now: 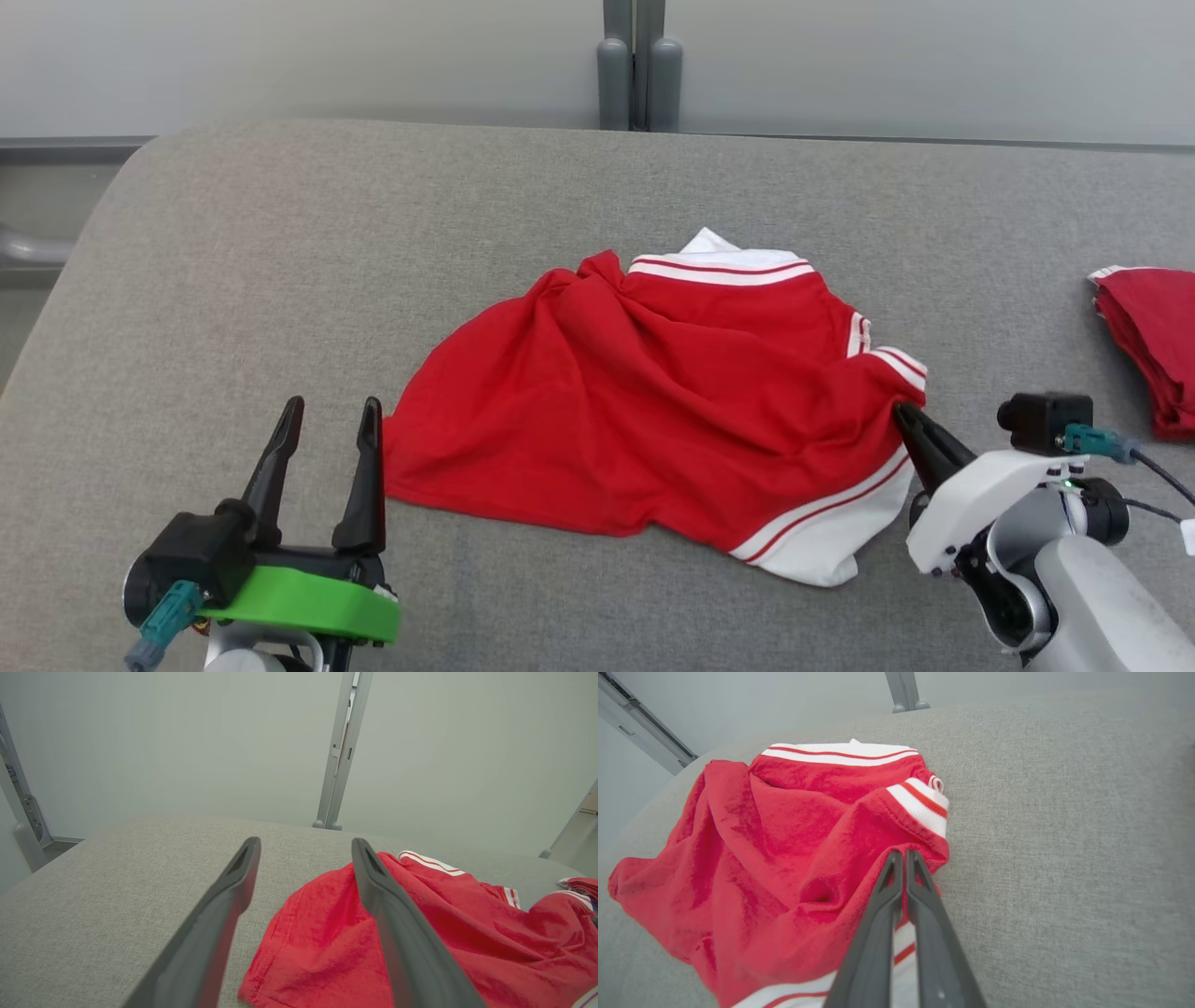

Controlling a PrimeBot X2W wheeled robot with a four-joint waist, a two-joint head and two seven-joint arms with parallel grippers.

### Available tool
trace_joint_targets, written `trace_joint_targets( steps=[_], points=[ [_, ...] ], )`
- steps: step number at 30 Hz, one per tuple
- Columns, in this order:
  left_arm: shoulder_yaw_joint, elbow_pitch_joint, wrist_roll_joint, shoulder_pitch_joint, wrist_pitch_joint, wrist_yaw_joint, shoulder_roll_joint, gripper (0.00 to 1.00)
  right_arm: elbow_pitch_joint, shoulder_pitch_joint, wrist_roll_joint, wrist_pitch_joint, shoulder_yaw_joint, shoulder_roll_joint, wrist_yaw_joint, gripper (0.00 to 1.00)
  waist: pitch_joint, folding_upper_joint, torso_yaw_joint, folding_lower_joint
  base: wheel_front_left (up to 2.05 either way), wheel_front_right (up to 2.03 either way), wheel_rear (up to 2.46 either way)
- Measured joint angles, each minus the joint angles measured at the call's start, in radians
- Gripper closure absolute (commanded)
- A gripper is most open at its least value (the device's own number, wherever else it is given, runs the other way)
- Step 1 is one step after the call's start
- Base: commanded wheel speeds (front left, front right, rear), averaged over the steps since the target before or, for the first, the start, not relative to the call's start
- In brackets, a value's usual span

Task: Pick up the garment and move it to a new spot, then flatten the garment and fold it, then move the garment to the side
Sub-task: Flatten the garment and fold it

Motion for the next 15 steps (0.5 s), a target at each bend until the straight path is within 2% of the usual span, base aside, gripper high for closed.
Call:
trace_joint_targets(
  steps=[6,12,13,14,15],
  points=[
    [-0.002,0.037,0.022,-0.005,0.000,-0.041,-0.051,0.00,-0.035,-0.123,0.020,0.021,0.054,-0.023,0.000,1.00,0.013,0.0000,0.052,0.0000,0.00,0.00,0.00],
    [-0.011,0.097,0.049,-0.032,-0.001,-0.079,-0.094,0.00,0.098,-0.289,0.037,0.053,0.112,-0.016,0.000,1.00,0.043,0.0000,0.107,0.0000,0.00,0.00,0.00],
    [-0.012,0.106,0.050,-0.038,-0.001,-0.084,-0.098,0.00,0.128,-0.310,0.035,0.054,0.122,-0.015,0.000,0.81,0.048,0.0000,0.114,0.0000,0.00,0.00,0.00],
    [-0.013,0.116,0.053,-0.043,-0.002,-0.089,-0.103,0.00,0.163,-0.329,0.022,0.056,0.140,-0.017,0.000,0.54,0.053,0.0000,0.120,0.0000,0.00,0.00,0.00],
    [-0.013,0.125,0.057,-0.048,-0.001,-0.093,-0.107,0.00,0.192,-0.341,0.018,0.052,0.152,-0.012,0.000,0.00,0.059,0.0000,0.126,0.0000,0.00,0.00,0.00]
  ],
)
